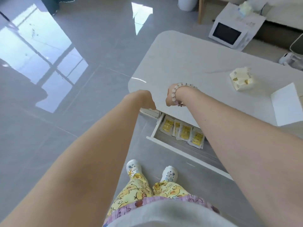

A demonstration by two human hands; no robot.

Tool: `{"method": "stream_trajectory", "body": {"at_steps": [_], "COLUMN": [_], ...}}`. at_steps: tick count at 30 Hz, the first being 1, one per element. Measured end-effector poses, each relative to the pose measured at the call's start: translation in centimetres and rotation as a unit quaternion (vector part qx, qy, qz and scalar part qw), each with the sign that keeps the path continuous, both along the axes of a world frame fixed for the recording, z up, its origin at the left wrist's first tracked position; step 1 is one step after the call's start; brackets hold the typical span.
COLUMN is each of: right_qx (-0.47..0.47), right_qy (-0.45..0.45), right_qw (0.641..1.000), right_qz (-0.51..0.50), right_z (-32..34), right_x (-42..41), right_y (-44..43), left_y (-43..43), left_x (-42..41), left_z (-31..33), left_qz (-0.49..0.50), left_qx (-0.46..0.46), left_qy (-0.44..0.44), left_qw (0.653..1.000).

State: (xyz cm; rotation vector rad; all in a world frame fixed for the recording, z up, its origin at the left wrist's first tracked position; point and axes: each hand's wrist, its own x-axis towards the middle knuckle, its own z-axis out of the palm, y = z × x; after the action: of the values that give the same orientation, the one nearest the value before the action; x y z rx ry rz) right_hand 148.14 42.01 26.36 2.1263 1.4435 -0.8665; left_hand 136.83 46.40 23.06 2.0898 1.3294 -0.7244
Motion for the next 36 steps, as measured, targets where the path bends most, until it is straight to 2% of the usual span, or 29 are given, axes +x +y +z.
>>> {"method": "stream_trajectory", "body": {"at_steps": [6, 10, 15, 18, 21, 29, 33, 36], "right_qx": [0.007, -0.012, 0.081, 0.174, 0.200, 0.199, 0.182, 0.170], "right_qy": [0.014, -0.010, 0.050, 0.022, 0.030, 0.067, 0.086, 0.101], "right_qw": [0.997, 0.988, 0.971, 0.942, 0.921, 0.848, 0.791, 0.762], "right_qz": [0.078, 0.156, 0.217, 0.286, 0.333, 0.487, 0.578, 0.617], "right_z": [0.8, 1.6, 3.1, 4.0, 4.8, 4.5, 3.5, 4.0], "right_x": [-8.5, -17.1, -29.2, -36.1, -42.6, -60.6, -70.3, -77.5], "right_y": [3.4, 6.4, 11.1, 13.1, 14.6, 17.8, 19.4, 20.6], "left_y": [1.9, 3.5, 6.2, 6.6, 6.2, 5.1, 5.3, 6.0], "left_x": [-9.1, -18.5, -32.0, -39.4, -45.8, -61.6, -69.3, -74.7], "left_z": [0.7, 2.0, 4.0, 4.1, 4.4, 4.2, 3.8, 4.9], "left_qz": [0.058, 0.130, 0.263, 0.331, 0.377, 0.513, 0.565, 0.609], "left_qx": [0.021, 0.025, 0.110, 0.165, 0.189, 0.197, 0.198, 0.197], "left_qy": [-0.024, -0.018, -0.026, -0.020, 0.003, 0.043, 0.082, 0.088], "left_qw": [0.998, 0.991, 0.958, 0.929, 0.907, 0.834, 0.796, 0.763]}}
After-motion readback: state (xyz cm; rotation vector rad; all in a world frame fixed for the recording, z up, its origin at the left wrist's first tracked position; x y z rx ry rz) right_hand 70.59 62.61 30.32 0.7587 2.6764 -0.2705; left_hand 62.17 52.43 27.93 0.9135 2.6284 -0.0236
